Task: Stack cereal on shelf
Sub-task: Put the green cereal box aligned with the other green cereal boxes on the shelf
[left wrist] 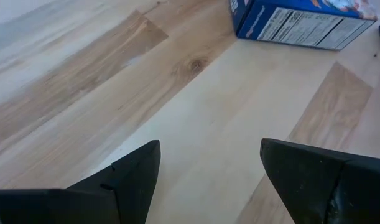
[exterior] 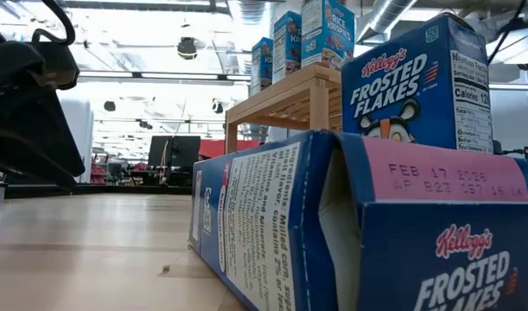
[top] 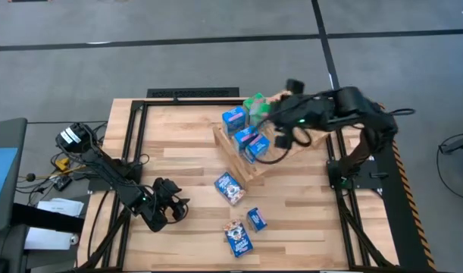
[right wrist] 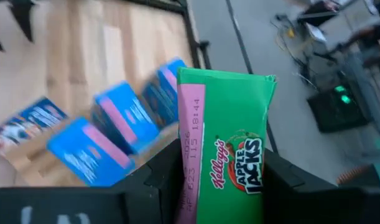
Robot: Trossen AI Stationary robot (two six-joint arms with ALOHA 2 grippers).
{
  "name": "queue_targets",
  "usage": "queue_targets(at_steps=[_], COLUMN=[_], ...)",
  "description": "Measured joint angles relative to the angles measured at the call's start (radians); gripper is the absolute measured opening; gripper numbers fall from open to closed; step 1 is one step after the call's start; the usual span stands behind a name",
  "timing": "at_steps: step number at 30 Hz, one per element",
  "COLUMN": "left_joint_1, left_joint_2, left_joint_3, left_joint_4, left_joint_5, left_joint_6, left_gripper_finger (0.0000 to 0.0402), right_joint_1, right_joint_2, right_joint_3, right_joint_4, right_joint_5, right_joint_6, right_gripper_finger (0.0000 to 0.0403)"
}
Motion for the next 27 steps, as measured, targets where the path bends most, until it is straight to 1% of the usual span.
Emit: queue_targets(at_steps=[3, 5, 9, 11, 15, 17, 22, 27], left_joint_1=[0.0, 0.0, 0.0, 0.0, 0.0, 0.0, 0.007, 0.03], left_joint_2=[0.0, 0.0, 0.0, 0.0, 0.0, 0.0, 0.0, 0.0], left_joint_3=[0.0, 0.0, 0.0, 0.0, 0.0, 0.0, 0.0, 0.0], left_joint_4=[0.0, 0.003, 0.01, 0.016, 0.018, 0.019, 0.035, 0.087], left_joint_5=[-0.018, -0.026, -0.03, -0.03, -0.035, -0.043, -0.057, -0.077], left_joint_6=[0.001, 0.01, 0.013, 0.02, 0.005, -0.016, -0.083, -0.13], left_gripper_finger=[0.0267, 0.0267, 0.0267, 0.0267, 0.0268, 0.0268, 0.0268, 0.0268], right_joint_1=[-0.002, -0.002, 0.013, 0.028, 0.061, 0.071, 0.059, -0.009], right_joint_2=[-0.038, -0.063, -0.095, -0.118, -0.209, -0.264, -0.358, -0.385], right_joint_3=[0.0, -0.016, -0.062, -0.128, -0.311, -0.379, -0.529, -0.621], right_joint_4=[-0.076, -0.056, -0.054, -0.068, -0.063, -0.062, -0.031, 0.008], right_joint_5=[0.002, -0.012, -0.105, -0.142, -0.144, -0.141, -0.146, -0.29], right_joint_6=[0.02, 0.015, 0.008, 0.004, 0.002, 0.0, -0.094, -0.263], right_gripper_finger=[0.0171, 0.0171, 0.0171, 0.0171, 0.0171, 0.0171, 0.0171, 0.0171])
